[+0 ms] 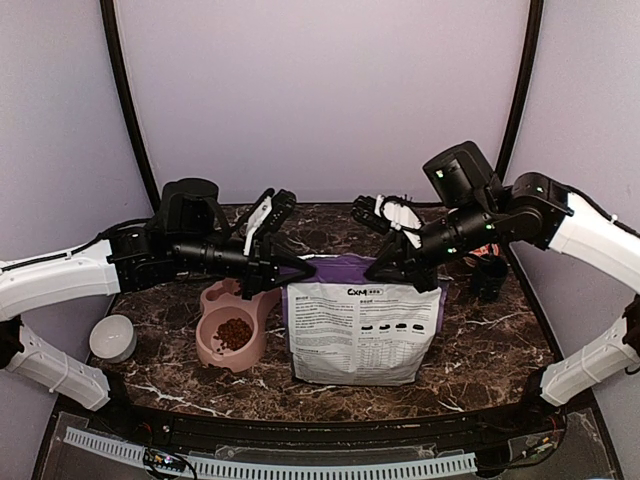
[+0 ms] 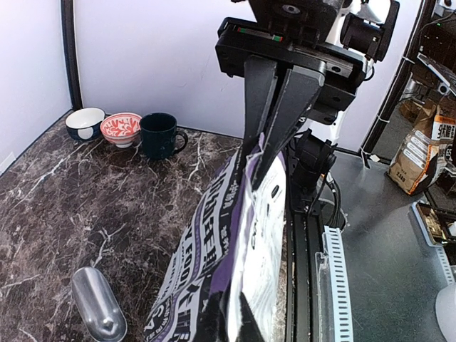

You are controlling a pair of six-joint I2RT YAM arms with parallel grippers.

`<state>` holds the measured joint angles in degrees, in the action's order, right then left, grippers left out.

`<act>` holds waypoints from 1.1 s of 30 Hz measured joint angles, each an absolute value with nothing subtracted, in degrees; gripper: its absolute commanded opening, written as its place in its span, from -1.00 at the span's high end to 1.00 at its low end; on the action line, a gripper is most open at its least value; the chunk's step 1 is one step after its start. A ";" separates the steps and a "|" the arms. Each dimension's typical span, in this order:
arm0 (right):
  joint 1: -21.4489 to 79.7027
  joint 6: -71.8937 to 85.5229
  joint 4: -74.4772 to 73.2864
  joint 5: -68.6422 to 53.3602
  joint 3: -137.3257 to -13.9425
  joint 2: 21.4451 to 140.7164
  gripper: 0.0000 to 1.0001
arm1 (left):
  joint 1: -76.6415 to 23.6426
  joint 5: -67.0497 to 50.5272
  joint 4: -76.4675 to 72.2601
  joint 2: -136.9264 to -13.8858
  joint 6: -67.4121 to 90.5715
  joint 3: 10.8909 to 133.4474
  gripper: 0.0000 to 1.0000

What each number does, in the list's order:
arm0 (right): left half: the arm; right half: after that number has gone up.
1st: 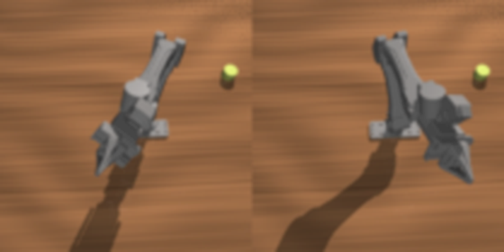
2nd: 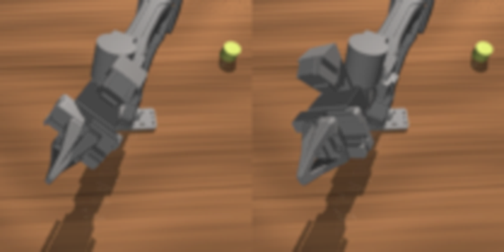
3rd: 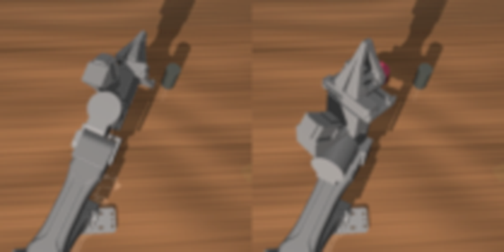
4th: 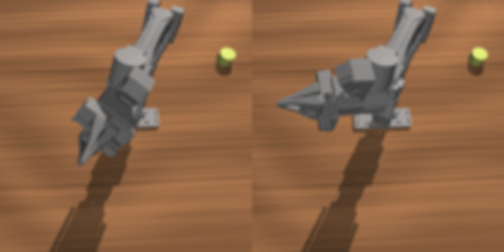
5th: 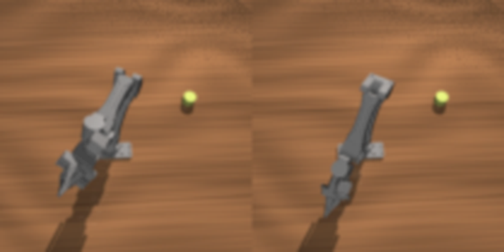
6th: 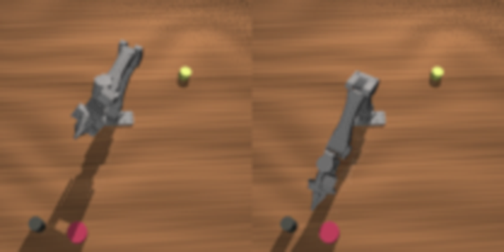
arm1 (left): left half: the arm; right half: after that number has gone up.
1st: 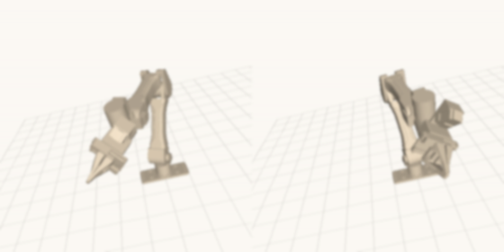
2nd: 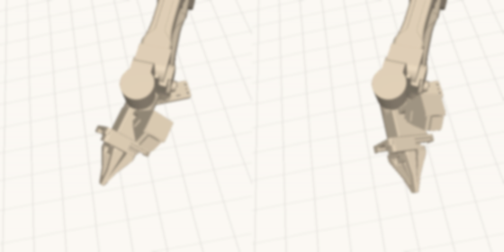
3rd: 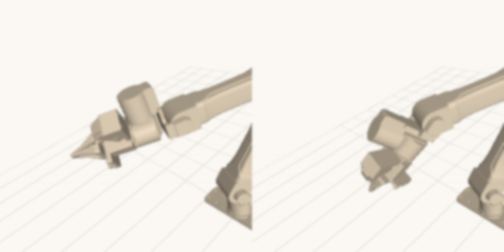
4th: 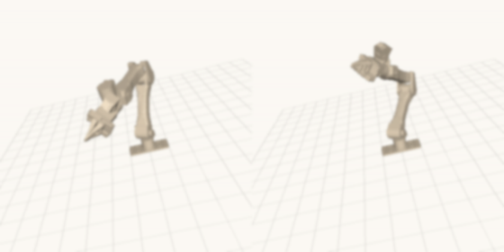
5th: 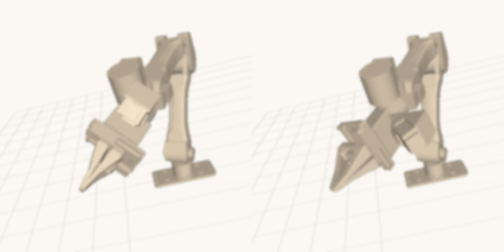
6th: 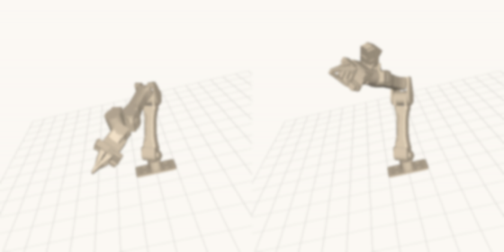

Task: Serve the pet food
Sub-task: Press the seal on the pet food bag.

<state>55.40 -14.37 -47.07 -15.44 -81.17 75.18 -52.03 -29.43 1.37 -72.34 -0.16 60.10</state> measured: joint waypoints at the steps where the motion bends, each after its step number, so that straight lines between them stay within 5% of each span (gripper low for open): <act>1: 55.37 -14.37 -46.98 -15.49 -81.10 75.11 1.00 | -52.03 -29.41 1.37 -72.34 -0.19 60.10 1.00; 3: 55.31 -14.39 -46.74 -15.62 -80.77 74.85 0.96 | -52.03 -29.41 1.39 -72.38 -0.19 60.18 1.00; 5: 55.27 -14.46 -46.48 -15.64 -80.47 74.54 0.39 | -52.03 -29.41 1.37 -72.49 -0.19 60.29 1.00; 8: 54.57 -14.33 -46.74 -15.05 -80.25 74.04 0.06 | -52.01 -29.43 1.69 -72.53 -0.16 60.40 1.00; 13: 53.04 -14.35 -47.97 -13.61 -79.61 72.49 0.15 | -51.99 -29.43 1.96 -72.53 -0.16 60.51 1.00; 19: 52.93 -13.93 -48.14 -14.63 -78.43 71.46 1.00 | -52.01 -29.36 1.89 -72.55 -0.16 60.51 1.00; 26: 52.66 -14.13 -47.22 -16.19 -77.17 70.17 1.00 | -52.01 -29.32 1.83 -72.95 -0.19 60.84 1.00; 29: 52.49 -14.13 -47.00 -16.32 -76.84 69.84 0.46 | -52.01 -29.32 1.80 -72.97 -0.19 60.90 1.00; 33: 51.64 -13.91 -47.59 -14.55 -76.36 68.42 0.42 | -52.01 -29.30 2.02 -72.95 -0.16 60.93 1.00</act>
<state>51.64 -13.91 -47.59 -14.55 -76.36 68.42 -52.01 -29.30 2.02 -72.95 -0.16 60.93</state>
